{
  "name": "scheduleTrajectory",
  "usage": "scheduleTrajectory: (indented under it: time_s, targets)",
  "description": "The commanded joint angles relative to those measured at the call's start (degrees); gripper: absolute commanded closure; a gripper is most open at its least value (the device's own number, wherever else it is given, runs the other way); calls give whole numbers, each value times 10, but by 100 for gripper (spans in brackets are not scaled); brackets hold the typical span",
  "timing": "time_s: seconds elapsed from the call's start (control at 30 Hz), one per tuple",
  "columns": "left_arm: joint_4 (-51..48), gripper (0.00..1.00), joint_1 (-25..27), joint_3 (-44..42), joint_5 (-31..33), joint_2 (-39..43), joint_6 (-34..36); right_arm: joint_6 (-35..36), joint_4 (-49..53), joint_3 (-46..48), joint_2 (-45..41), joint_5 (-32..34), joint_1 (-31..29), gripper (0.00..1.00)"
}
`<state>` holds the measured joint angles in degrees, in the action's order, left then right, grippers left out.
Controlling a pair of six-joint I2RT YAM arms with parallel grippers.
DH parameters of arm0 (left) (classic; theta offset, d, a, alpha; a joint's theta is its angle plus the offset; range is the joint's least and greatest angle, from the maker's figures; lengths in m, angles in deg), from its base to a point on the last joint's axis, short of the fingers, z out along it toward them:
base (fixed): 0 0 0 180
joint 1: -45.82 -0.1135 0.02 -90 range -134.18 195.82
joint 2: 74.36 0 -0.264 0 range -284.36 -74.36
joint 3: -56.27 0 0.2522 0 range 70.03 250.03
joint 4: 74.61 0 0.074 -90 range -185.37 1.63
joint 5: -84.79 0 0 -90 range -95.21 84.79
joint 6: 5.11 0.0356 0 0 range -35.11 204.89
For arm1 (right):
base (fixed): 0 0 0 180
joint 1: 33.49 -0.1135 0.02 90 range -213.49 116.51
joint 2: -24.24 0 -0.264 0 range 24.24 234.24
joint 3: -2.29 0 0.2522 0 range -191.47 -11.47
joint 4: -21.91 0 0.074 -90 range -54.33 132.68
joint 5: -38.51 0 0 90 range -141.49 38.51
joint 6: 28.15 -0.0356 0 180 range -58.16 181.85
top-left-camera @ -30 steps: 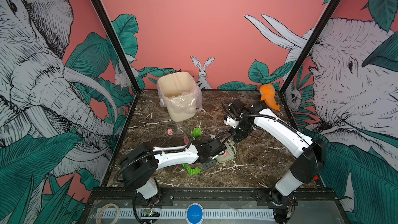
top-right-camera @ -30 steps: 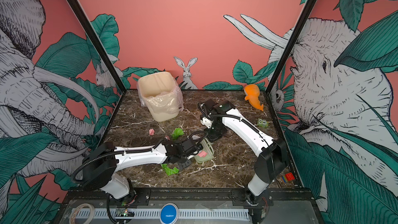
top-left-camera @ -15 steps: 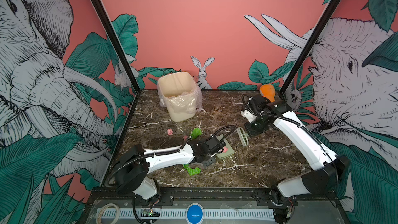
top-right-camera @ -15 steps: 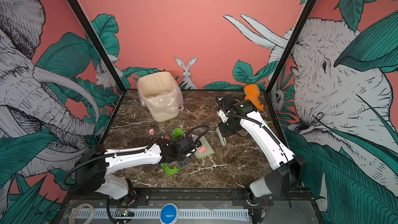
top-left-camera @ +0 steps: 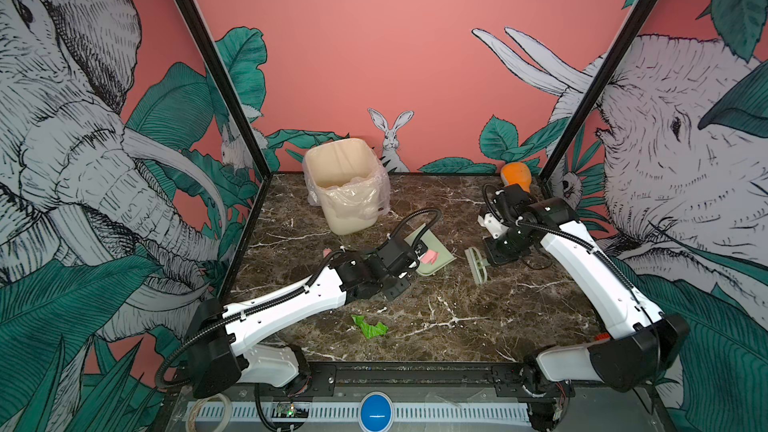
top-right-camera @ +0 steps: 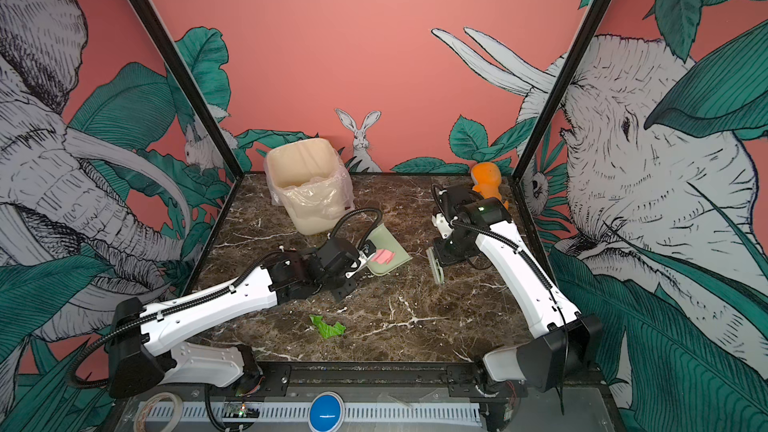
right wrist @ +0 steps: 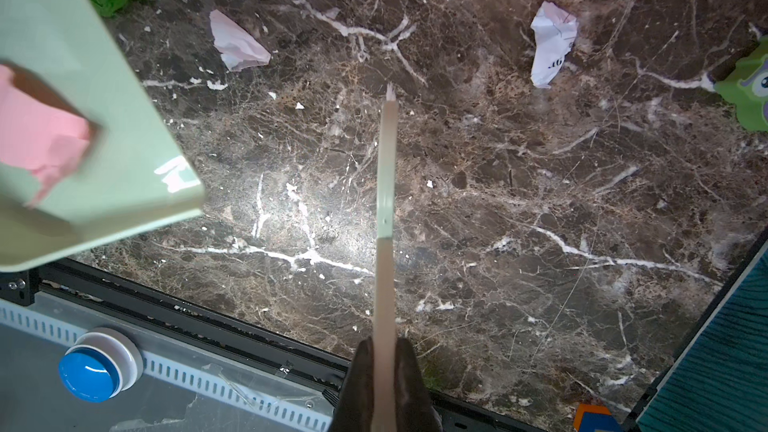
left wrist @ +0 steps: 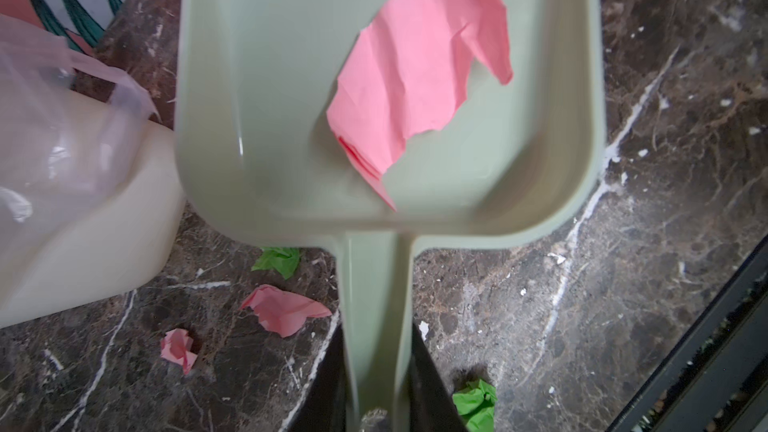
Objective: Sweep away the paper scraps from the table
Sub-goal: 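Carry the dustpan with the pink scrap up to the bin, left gripper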
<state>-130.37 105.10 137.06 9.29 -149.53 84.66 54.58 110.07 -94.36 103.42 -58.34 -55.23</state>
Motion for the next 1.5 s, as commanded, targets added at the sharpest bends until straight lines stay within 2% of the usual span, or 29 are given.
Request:
scheduleTrajectory:
  time_s: [0.0,0.23,0.5,0.7,1.0,1.27,1.47]
  targets:
    - [-83,96,-16,54,10,15,0,8,-4,7,-13,-12,5,100]
    - [-188,96,-70,175,29,0,12,16,-5,11,-16,-23,14,100]
    - [-252,95,-186,293,20,-19,24,22,1,8,-22,-29,21,100]
    - [-256,95,-284,333,2,-34,44,27,8,-1,-19,-32,23,100]
    - [-239,94,-418,351,-31,-46,72,27,12,-6,-16,-39,24,100]
    - [-225,94,-483,365,-17,-79,115,28,17,-13,-11,-43,24,100]
    - [-231,94,-491,414,-19,-129,142,30,25,-22,-6,-44,25,100]
